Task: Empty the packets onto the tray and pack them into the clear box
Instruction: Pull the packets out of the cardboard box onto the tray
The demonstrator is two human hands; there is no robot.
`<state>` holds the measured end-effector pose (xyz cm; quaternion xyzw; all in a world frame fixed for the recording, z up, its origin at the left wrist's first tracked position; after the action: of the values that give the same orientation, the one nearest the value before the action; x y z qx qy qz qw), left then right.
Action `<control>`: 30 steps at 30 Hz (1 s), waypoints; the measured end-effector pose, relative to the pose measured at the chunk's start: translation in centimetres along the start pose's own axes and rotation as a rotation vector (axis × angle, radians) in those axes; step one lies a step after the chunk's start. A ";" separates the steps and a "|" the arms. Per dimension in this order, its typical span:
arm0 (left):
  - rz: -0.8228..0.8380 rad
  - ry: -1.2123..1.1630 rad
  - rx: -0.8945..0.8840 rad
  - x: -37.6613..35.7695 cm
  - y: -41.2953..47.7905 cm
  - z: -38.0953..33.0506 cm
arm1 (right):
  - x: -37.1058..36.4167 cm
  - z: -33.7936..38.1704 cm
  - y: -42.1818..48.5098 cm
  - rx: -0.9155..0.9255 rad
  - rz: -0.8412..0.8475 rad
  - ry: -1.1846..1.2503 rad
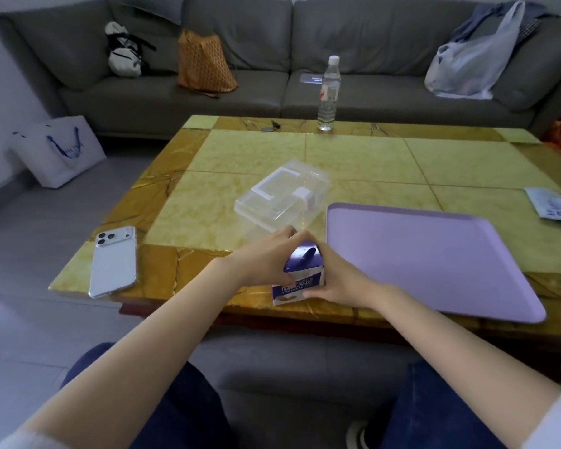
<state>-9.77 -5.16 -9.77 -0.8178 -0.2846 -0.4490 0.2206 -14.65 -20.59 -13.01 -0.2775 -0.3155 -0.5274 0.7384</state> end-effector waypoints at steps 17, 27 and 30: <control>-0.334 0.330 -0.118 -0.6 3.7 1.8 | 1.6 -4.2 5.5 -0.177 -0.167 0.035; -0.389 0.267 -0.161 -0.5 3.9 1.8 | 1.8 -5.2 5.9 -0.204 -0.092 -0.007; -0.408 0.335 -0.184 -0.4 3.8 1.7 | 2.0 -5.3 5.6 -0.198 -0.085 0.006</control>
<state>-6.35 -7.03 -11.37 -0.6746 -0.3609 -0.6369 0.0947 -7.94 -24.06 -15.36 -0.3338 -0.2712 -0.5874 0.6855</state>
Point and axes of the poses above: each hand's wrist, its own y-axis towards the middle knuckle, its own x-axis out of the back of the hand, z = x × y, the point moved 2 cm from there along y, towards the middle knuckle, and after that the axes turned 6 degrees about -y, right-handed, at the moved point
